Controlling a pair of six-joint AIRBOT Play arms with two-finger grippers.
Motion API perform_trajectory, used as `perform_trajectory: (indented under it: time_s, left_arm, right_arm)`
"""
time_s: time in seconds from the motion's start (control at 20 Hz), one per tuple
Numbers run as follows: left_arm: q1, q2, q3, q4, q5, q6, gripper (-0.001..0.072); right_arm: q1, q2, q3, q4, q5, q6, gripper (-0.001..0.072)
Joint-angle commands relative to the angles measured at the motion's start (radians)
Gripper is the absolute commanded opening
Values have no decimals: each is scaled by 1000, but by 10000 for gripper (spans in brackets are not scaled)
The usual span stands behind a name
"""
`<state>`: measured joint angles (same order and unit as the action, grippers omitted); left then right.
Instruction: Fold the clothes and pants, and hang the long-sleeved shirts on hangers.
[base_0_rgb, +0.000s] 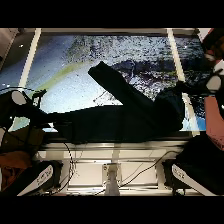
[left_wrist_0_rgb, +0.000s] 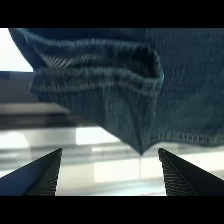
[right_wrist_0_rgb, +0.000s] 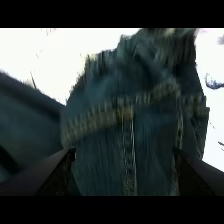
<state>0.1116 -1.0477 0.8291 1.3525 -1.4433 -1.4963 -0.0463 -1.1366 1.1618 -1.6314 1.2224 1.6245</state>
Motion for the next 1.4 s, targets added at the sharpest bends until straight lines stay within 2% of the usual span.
perform_trajectory:
  time_s: [0.0,0.1,0.2,0.25,0.4,0.6,0.95,1.1,1.2,1.3,1.35]
  left_arm:
    - [0,0,0,0,41,0,696]
    - [0,0,0,0,42,0,696]
    - [0,0,0,0,53,0,695]
    - [0,0,0,0,62,0,696]
    - [0,0,0,0,72,0,695]
    - [0,0,0,0,98,0,695]
    - [0,0,0,-10,118,0,695]
    - [0,0,0,-130,169,10,695]
    - [0,0,0,-262,254,74,695]
    - [-4,0,0,-403,413,123,696]
    - [-12,0,0,-451,499,139,696]
  right_arm:
    - [82,-167,107,-5,159,-290,694]
    - [174,-220,133,-78,66,-372,693]
    - [254,-280,158,-248,21,-370,675]
    - [260,-317,172,-259,42,-329,676]
    - [262,-404,186,-248,159,-333,677]
    - [273,-406,193,-179,147,-465,677]
    - [246,-424,192,-241,150,-499,672]
    - [219,-453,188,-264,183,-502,642]
    - [219,-463,188,-276,174,-516,560]
    - [219,-472,188,-285,176,-515,429]
    - [219,-473,188,-288,175,-515,330]
